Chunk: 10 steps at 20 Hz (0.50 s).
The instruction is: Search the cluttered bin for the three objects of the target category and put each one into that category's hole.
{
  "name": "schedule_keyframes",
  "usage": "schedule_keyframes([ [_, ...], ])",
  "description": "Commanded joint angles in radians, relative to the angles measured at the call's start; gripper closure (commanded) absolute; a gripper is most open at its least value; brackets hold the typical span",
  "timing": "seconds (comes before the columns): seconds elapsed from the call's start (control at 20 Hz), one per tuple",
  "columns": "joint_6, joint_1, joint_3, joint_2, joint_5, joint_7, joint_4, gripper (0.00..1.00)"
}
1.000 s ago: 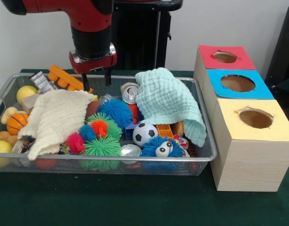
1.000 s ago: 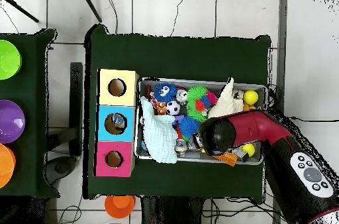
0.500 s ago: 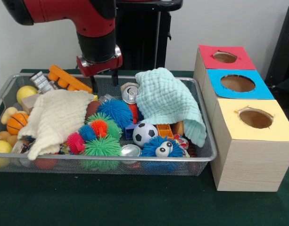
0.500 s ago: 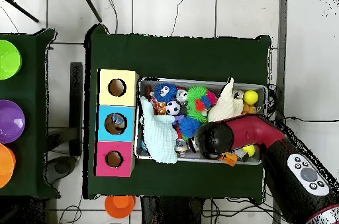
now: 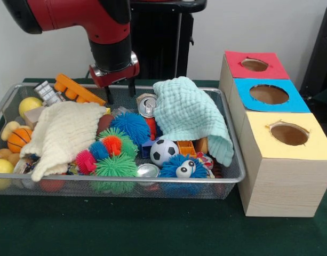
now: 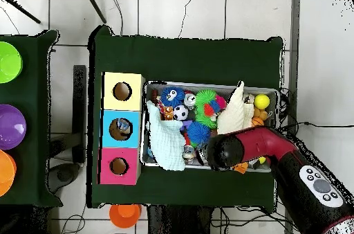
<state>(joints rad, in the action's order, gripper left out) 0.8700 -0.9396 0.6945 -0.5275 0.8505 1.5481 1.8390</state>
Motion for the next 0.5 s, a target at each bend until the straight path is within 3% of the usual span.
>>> schedule_keyframes([
  [0.05, -0.105, -0.021, 0.032, 0.022, 0.114, -0.263, 0.016, 0.00],
  [0.35, -0.131, -0.026, 0.010, 0.024, 0.186, -0.261, -0.007, 0.00],
  [0.5, -0.166, -0.014, 0.015, 0.058, 0.207, -0.235, -0.041, 0.00],
])
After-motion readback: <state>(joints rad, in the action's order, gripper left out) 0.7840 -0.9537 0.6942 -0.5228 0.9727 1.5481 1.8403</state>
